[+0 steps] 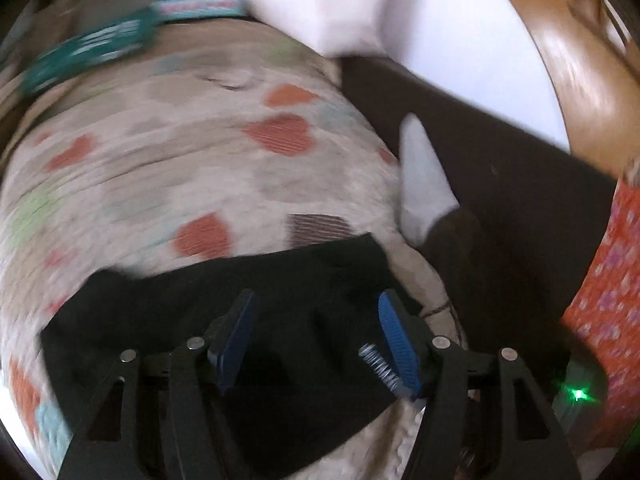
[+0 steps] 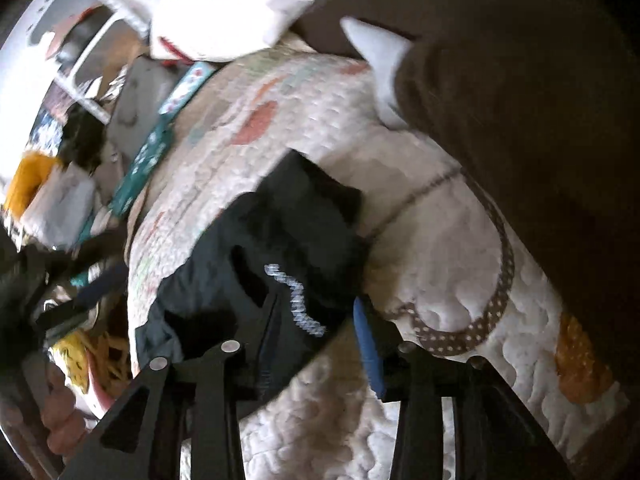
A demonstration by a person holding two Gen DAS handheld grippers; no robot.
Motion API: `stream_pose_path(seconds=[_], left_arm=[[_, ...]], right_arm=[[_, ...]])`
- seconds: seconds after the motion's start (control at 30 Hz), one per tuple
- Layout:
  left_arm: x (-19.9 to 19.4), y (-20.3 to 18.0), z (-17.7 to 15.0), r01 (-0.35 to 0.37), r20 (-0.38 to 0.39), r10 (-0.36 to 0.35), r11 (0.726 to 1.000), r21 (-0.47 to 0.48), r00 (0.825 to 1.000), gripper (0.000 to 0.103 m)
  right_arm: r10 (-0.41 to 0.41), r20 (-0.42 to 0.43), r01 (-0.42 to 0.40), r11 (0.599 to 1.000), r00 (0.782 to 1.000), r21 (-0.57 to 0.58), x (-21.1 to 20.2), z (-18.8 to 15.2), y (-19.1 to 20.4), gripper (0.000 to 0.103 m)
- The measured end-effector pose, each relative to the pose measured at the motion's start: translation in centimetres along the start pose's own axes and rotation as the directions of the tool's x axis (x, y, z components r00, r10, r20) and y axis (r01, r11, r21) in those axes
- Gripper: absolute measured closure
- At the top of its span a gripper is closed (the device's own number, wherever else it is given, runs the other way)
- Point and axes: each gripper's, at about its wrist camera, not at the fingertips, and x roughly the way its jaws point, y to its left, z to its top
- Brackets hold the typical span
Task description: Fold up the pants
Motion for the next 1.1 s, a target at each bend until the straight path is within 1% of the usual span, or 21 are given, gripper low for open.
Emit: stream_pose_path(seconds=[0.03, 0.1, 0.17, 0.23, 0.3, 0.33, 0.4, 0.47, 0.5, 0.53, 0.57, 0.6, 0.63, 0.67, 0.7, 0.73, 0.8, 0.9, 0.97, 1.0, 1.1], left_arm=[[1.8, -1.3, 0.8, 0.007, -0.023, -0.006, 0.999, 0.048, 1.000, 0.041], [3.8, -2.6, 1.7, 0.026, -0.056, -0.021, 0.995, 0.094, 0.998, 0.041], [6.7, -3.5, 2.8, 0.073, -0.131, -0.057, 0.990, 0.123, 0.990, 0.041], [9.1, -3.9, 3.5, 0.085, -0.181, -0.061, 0.988, 0.132, 0.982, 0.041], [11.6, -4.2, 4.1, 0.052, -0.217, -0.014, 0.984, 0.172, 0.976, 0.040], [12.0, -4.3, 4.1, 0.042, -0.215, 0.000, 0.981, 0.190, 0.977, 0.039], [13.1, -5.2, 4.3, 0.020, -0.221, 0.039, 0.965, 0.262, 0.975, 0.036], [14.0, -6.4, 4.0, -0.016, -0.240, 0.111, 0.931, 0.365, 0.964, 0.037], [14.3, -7.1, 3.5, -0.056, -0.225, 0.169, 0.900, 0.433, 0.960, 0.042], [14.4, -7.6, 3.1, -0.082, -0.209, 0.199, 0.882, 0.464, 0.958, 0.053], [14.1, -8.1, 2.7, -0.086, -0.194, 0.206, 0.865, 0.494, 0.959, 0.066], [13.8, -8.3, 2.5, -0.082, -0.190, 0.203, 0.861, 0.502, 0.961, 0.087], [13.4, -8.4, 2.4, -0.090, -0.184, 0.209, 0.859, 0.505, 0.961, 0.088], [12.6, -8.5, 2.4, -0.091, -0.172, 0.201, 0.864, 0.495, 0.964, 0.090], [12.0, -8.4, 2.5, -0.088, -0.167, 0.190, 0.871, 0.484, 0.967, 0.090], [11.2, -8.2, 2.6, -0.084, -0.158, 0.176, 0.882, 0.465, 0.972, 0.091], [9.3, -7.6, 2.7, -0.079, -0.139, 0.152, 0.899, 0.431, 0.979, 0.092], [5.8, -6.4, 3.0, -0.074, -0.089, 0.116, 0.923, 0.379, 0.989, 0.092], [2.3, -4.6, 2.9, -0.062, -0.042, 0.079, 0.948, 0.312, 0.996, 0.093], [1.4, -3.9, 3.1, -0.060, -0.028, 0.071, 0.954, 0.293, 0.997, 0.093], [-3.6, -0.1, 2.2, -0.056, 0.046, 0.048, 0.980, 0.189, 0.998, 0.093]], right_arm=[[0.002, -0.008, -0.002, 1.000, 1.000, 0.015, 0.3, 0.0, -0.4, 0.060], [0.017, -0.021, -0.017, 0.999, 1.000, 0.040, 0.9, 0.2, -1.2, 0.059], [0.031, -0.024, -0.030, 0.998, 0.999, 0.054, 1.6, 0.3, -1.4, 0.059], [0.044, -0.024, -0.042, 0.997, 0.999, 0.065, 2.1, 0.6, -1.4, 0.057], [0.052, -0.024, -0.050, 0.996, 0.998, 0.076, 2.7, 1.1, -1.4, 0.057], [0.057, -0.021, -0.055, 0.995, 0.998, 0.084, 2.9, 1.5, -1.4, 0.057], [0.060, -0.012, -0.059, 0.994, 0.998, 0.091, 3.3, 1.9, -1.3, 0.056], [0.058, -0.005, -0.058, 0.994, 0.998, 0.088, 3.5, 2.1, -1.2, 0.054], [0.054, -0.001, -0.054, 0.995, 0.999, 0.079, 3.6, 2.1, -1.0, 0.053], [0.047, -0.001, -0.047, 0.997, 0.999, 0.069, 3.8, 2.2, -0.9, 0.053], [0.042, -0.002, -0.042, 0.997, 0.999, 0.058, 3.9, 2.2, -0.8, 0.053], [0.040, -0.009, -0.039, 0.998, 0.999, 0.050, 3.9, 2.3, -0.7, 0.057], [0.035, -0.015, -0.035, 0.999, 0.999, 0.042, 3.8, 2.4, -0.6, 0.066], [0.026, -0.019, -0.025, 0.999, 0.999, 0.030, 3.7, 2.5, -0.5, 0.072], [0.025, -0.017, -0.025, 1.000, 1.000, 0.017, 3.4, 2.6, -0.3, 0.081], [0.044, -0.019, -0.044, 0.999, 0.999, 0.002, 3.1, 2.6, 0.1, 0.082], [0.056, 0.000, -0.056, 0.997, 0.998, -0.055, 2.1, 2.4, 1.4, 0.084], [0.088, 0.033, -0.081, 0.982, 0.996, -0.172, 0.4, 1.8, 3.9, 0.084], [0.119, 0.045, -0.104, 0.965, 0.992, -0.239, -0.9, 1.2, 5.6, 0.085], [0.137, 0.046, -0.120, 0.956, 0.989, -0.269, -1.5, 0.9, 6.5, 0.085], [0.186, 0.026, -0.165, 0.922, 0.982, -0.349, -2.7, -0.2, 9.2, 0.085]])
